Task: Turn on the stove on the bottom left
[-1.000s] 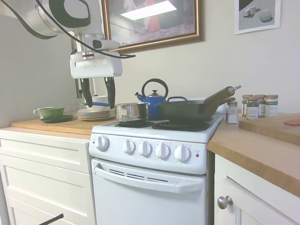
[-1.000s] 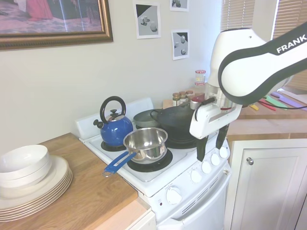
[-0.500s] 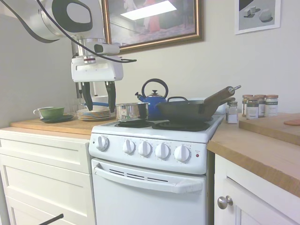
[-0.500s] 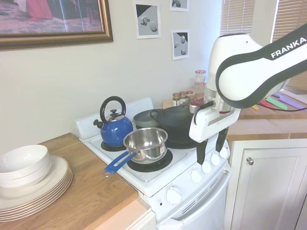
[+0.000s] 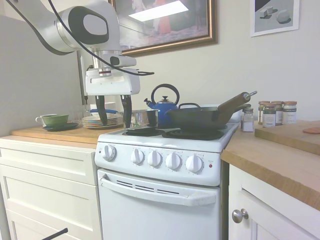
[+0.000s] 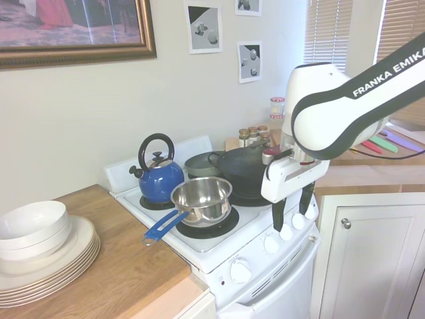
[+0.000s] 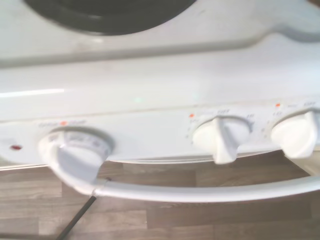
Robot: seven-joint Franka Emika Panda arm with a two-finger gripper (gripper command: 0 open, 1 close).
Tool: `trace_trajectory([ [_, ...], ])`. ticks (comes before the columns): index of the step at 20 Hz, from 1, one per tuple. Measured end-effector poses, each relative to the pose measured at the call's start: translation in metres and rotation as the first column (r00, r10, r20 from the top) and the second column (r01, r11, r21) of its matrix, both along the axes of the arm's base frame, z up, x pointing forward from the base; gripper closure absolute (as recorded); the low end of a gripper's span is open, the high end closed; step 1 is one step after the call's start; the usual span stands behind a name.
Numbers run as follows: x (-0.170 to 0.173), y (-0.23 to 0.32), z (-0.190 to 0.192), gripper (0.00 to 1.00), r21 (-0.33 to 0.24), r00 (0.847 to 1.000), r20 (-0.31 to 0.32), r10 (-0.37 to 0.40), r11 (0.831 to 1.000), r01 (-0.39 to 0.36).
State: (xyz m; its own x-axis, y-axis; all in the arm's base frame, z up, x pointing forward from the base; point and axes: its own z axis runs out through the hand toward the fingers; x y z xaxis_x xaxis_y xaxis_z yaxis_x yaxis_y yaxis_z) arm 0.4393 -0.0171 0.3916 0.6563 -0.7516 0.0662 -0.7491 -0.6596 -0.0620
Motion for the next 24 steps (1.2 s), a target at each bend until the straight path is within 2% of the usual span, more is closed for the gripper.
trace_trajectory([
  [12,0.035,-0.023,-0.031,0.00,-0.012,0.998,-0.052,-0.044,0.999,0.043],
  [13,0.036,-0.023,-0.032,1.00,-0.012,0.998,-0.053,-0.043,0.999,0.043],
  [24,0.039,-0.024,-0.036,1.00,-0.011,0.998,-0.056,-0.034,0.999,0.034],
])
